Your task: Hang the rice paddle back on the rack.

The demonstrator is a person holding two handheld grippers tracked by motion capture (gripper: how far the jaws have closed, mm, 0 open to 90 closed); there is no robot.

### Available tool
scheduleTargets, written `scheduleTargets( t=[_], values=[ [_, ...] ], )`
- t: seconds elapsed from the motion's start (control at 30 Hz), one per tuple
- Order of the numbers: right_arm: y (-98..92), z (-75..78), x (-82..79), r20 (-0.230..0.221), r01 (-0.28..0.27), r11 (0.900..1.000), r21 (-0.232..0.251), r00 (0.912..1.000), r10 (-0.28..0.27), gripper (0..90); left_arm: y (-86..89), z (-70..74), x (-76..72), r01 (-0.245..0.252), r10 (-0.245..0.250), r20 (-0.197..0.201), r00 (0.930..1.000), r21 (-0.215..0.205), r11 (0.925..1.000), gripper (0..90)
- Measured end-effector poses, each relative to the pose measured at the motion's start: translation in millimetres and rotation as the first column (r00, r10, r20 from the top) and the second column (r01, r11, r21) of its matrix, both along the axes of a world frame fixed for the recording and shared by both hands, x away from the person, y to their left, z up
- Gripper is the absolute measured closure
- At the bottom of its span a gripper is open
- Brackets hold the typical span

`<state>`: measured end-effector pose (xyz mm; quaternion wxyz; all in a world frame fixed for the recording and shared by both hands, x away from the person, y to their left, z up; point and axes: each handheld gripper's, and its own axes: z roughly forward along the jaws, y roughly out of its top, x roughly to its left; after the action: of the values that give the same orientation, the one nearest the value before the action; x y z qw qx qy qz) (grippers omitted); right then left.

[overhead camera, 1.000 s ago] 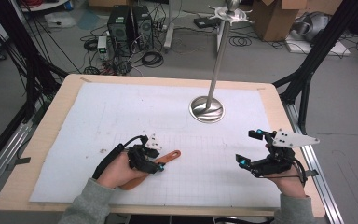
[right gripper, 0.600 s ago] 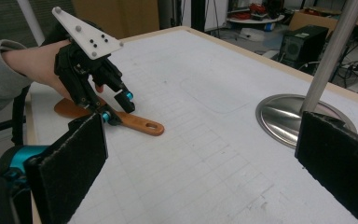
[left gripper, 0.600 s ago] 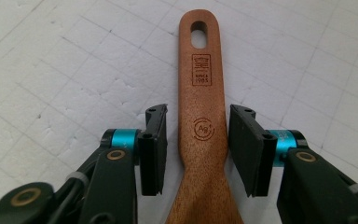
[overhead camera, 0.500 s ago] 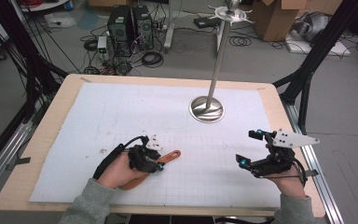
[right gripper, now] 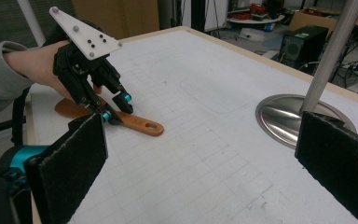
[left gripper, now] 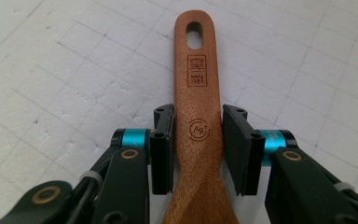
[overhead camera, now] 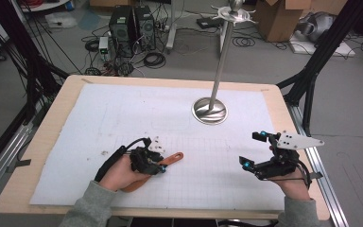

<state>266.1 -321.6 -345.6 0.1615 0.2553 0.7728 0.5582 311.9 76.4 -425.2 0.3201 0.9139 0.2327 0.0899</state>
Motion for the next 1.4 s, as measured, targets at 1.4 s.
scheduleTargets(
  t=[1.4],
  values=[
    [1.4, -2.1, 1.8, -0.011, -0.002, 1.000, -0.002, 0.9999, 0.002, 1.1, 44.3, 68.1, -13.1, -0.071, 0.112, 0.161, 0.9806, -0.240, 0.9682, 65.1]
  ],
)
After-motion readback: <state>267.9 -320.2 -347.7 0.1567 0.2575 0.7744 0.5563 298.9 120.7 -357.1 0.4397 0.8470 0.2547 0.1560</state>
